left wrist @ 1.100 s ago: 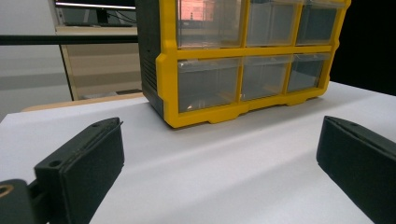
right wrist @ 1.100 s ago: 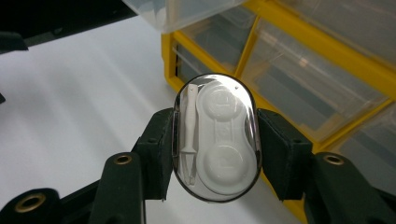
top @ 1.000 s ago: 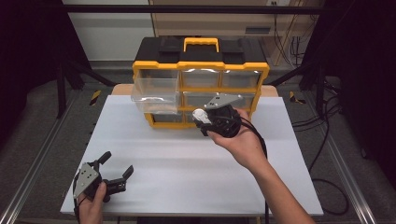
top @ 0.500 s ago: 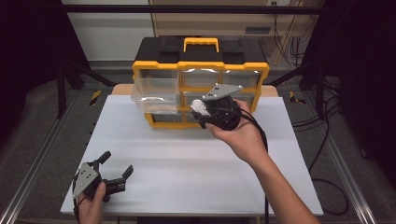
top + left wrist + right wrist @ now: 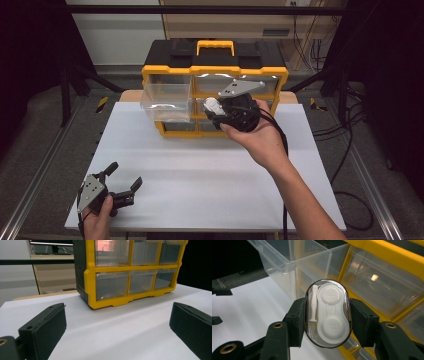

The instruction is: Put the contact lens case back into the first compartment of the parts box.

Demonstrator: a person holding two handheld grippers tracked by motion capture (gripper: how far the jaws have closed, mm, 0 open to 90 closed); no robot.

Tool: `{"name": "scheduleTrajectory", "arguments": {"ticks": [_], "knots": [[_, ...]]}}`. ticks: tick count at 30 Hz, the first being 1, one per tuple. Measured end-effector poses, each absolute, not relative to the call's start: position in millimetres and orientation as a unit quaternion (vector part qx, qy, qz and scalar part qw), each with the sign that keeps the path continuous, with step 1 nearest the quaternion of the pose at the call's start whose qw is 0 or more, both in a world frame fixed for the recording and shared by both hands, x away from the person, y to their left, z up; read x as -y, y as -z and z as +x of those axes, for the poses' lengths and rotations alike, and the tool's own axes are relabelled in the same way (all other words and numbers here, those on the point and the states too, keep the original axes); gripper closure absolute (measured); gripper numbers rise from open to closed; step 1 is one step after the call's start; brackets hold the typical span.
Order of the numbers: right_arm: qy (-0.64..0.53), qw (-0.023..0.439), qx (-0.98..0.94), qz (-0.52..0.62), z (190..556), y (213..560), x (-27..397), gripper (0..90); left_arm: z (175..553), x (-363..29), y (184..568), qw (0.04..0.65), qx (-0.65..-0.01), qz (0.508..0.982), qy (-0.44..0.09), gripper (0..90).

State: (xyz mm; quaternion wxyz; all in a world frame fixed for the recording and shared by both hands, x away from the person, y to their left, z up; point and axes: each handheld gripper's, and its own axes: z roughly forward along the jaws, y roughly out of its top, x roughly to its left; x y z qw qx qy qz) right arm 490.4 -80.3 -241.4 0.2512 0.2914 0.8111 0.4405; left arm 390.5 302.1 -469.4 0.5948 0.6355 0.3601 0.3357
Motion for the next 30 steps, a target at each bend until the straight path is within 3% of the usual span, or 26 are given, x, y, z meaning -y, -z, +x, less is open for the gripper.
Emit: {"name": "scheduleTrajectory", "arguments": {"ticks": [30], "knots": [[-0.482,0.276,-0.776,0.299,504.0,202.9,59.3,49.1,393.6,-302.4,469.8,0.596,-0.361,0.635,-0.334,0.6]]}}
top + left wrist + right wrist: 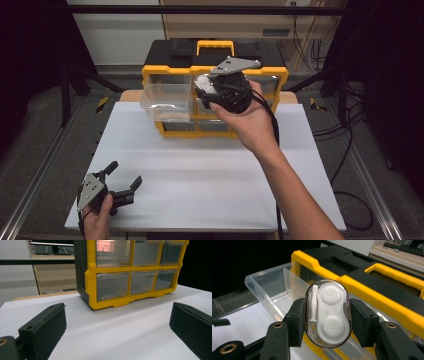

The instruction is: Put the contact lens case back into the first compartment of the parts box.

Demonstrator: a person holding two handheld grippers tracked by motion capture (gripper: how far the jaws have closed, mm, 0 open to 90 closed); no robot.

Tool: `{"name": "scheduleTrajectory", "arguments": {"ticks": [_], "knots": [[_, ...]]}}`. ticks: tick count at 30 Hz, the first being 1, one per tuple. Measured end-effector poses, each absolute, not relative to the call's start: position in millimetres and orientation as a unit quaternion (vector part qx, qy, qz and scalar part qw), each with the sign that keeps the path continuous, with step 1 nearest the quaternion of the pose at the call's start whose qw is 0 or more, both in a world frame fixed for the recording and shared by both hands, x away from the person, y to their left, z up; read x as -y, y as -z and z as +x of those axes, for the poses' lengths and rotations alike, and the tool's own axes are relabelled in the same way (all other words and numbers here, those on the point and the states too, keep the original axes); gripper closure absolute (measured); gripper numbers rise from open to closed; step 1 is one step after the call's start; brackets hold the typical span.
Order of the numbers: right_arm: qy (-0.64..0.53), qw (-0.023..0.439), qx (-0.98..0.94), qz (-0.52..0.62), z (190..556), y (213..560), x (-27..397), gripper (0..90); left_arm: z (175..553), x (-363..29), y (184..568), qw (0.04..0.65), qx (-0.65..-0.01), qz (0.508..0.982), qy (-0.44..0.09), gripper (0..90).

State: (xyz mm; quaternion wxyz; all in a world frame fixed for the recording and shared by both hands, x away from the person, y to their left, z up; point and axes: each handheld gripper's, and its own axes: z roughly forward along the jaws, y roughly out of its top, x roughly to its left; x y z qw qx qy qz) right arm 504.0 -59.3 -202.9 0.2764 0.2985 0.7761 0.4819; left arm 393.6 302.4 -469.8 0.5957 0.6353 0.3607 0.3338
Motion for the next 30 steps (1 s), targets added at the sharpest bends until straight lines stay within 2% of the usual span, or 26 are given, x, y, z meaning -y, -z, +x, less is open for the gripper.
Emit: {"name": "scheduleTrajectory", "arguments": {"ticks": [16,30], "knots": [[-0.497,0.29,-0.767,0.283,508.3,196.1,37.5,49.1,394.0,-302.9,469.6,0.597,-0.36,0.635,-0.333,0.6],[-0.505,0.279,-0.769,0.276,511.1,198.5,19.9,49.1,394.5,-302.5,469.7,0.598,-0.36,0.635,-0.331,0.6]]}}
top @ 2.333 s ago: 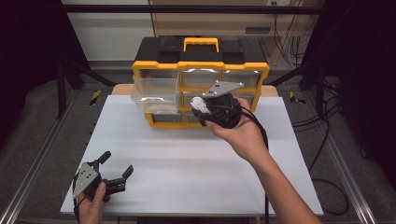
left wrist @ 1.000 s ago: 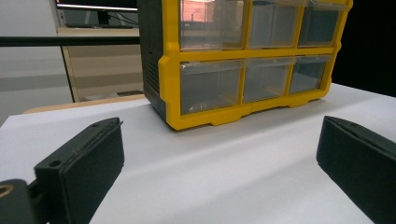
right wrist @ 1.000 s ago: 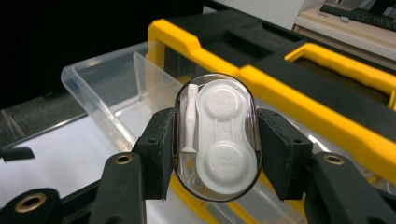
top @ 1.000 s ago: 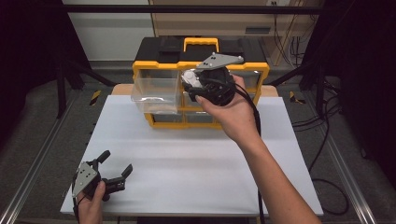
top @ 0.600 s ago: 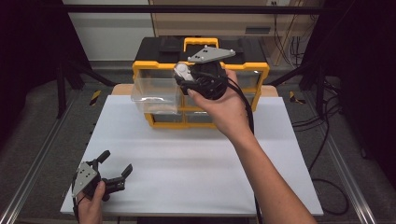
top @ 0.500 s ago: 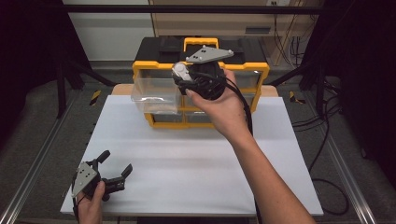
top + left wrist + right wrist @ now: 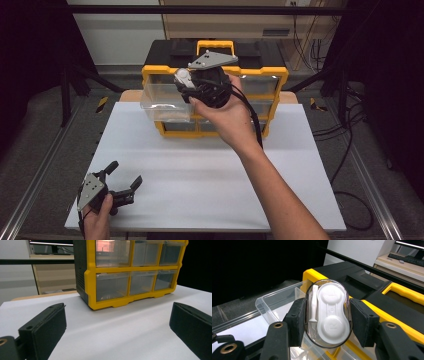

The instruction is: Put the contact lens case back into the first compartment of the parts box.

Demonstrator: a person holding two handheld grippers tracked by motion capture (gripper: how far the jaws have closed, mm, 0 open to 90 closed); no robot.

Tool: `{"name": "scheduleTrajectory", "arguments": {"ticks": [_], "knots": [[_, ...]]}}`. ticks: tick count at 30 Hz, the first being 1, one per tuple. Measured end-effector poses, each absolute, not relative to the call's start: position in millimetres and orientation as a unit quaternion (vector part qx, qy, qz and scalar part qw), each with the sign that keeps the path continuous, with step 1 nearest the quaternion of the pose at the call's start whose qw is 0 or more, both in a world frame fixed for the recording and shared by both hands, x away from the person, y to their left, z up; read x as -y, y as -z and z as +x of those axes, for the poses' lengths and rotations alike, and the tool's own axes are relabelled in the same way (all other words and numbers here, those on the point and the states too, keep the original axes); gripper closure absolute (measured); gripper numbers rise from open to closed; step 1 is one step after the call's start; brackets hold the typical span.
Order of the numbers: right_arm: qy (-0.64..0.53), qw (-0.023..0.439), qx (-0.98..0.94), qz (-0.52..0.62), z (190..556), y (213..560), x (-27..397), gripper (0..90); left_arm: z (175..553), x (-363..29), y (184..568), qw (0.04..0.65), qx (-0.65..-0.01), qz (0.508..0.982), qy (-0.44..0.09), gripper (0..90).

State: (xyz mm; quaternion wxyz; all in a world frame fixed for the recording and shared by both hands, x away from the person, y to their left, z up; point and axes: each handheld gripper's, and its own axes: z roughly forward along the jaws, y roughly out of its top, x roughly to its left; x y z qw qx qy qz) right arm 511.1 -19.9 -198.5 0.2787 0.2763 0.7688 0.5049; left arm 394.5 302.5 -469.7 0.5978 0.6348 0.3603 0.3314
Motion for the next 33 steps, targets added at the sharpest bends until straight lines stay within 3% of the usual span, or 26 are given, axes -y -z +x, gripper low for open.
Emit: {"name": "scheduleTrajectory", "arguments": {"ticks": [33], "knots": [[-0.501,0.291,-0.77,0.265,509.4,198.2,10.1,49.1,395.1,-299.4,470.8,0.596,-0.357,0.64,-0.328,0.6]]}}
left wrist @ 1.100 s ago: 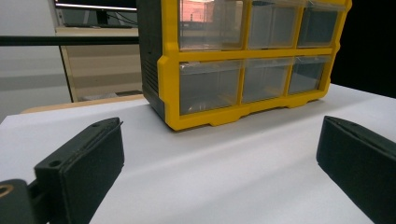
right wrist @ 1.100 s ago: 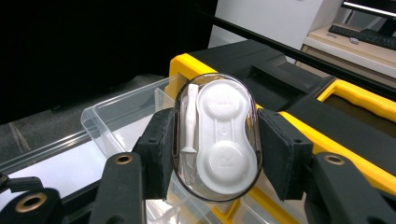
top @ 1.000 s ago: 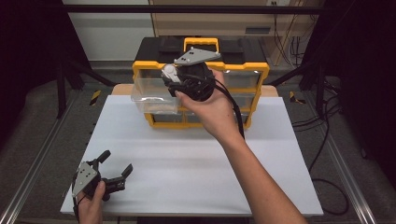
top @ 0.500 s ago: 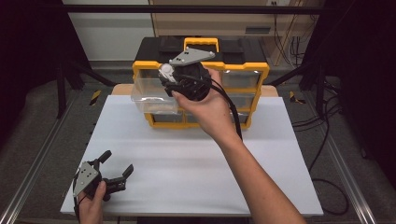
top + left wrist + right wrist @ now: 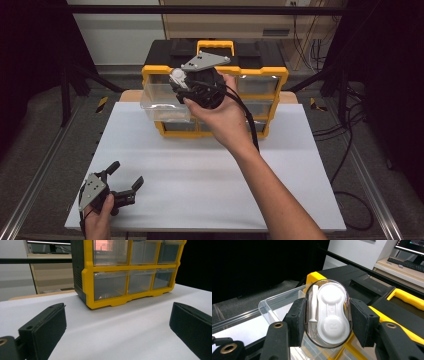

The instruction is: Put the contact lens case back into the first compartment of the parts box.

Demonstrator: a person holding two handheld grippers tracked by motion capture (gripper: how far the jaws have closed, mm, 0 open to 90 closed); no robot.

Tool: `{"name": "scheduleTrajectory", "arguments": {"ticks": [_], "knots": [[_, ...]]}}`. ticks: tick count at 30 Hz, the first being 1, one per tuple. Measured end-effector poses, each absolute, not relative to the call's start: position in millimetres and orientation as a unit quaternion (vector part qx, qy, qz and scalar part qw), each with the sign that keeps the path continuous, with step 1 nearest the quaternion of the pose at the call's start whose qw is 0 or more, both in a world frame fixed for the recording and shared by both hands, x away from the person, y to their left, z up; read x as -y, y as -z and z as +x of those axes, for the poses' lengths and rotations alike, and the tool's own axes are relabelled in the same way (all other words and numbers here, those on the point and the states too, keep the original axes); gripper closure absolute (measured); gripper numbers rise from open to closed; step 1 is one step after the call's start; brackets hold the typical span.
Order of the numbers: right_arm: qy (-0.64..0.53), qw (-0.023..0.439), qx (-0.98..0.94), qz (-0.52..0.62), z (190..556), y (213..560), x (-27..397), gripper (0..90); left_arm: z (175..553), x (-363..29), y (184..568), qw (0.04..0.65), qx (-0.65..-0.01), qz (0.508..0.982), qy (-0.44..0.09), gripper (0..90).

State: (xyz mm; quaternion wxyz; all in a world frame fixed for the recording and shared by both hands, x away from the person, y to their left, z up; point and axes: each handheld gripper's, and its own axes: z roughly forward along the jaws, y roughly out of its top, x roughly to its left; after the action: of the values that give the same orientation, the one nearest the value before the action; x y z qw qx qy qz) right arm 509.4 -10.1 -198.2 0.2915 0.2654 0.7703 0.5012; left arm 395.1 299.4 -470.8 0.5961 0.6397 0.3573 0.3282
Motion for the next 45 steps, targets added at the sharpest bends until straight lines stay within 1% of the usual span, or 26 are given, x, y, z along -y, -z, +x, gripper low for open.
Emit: {"name": "scheduleTrajectory", "arguments": {"ticks": [34,45], "knots": [[-0.503,0.279,-0.776,0.258,509.9,202.4,-7.5,49.1,395.3,-300.3,470.3,0.598,-0.358,0.638,-0.328,0.6],[-0.505,0.282,-0.778,0.247,506.5,193.4,-15.4,49.1,395.1,-301.2,470.0,0.599,-0.359,0.636,-0.328,0.6]]}}
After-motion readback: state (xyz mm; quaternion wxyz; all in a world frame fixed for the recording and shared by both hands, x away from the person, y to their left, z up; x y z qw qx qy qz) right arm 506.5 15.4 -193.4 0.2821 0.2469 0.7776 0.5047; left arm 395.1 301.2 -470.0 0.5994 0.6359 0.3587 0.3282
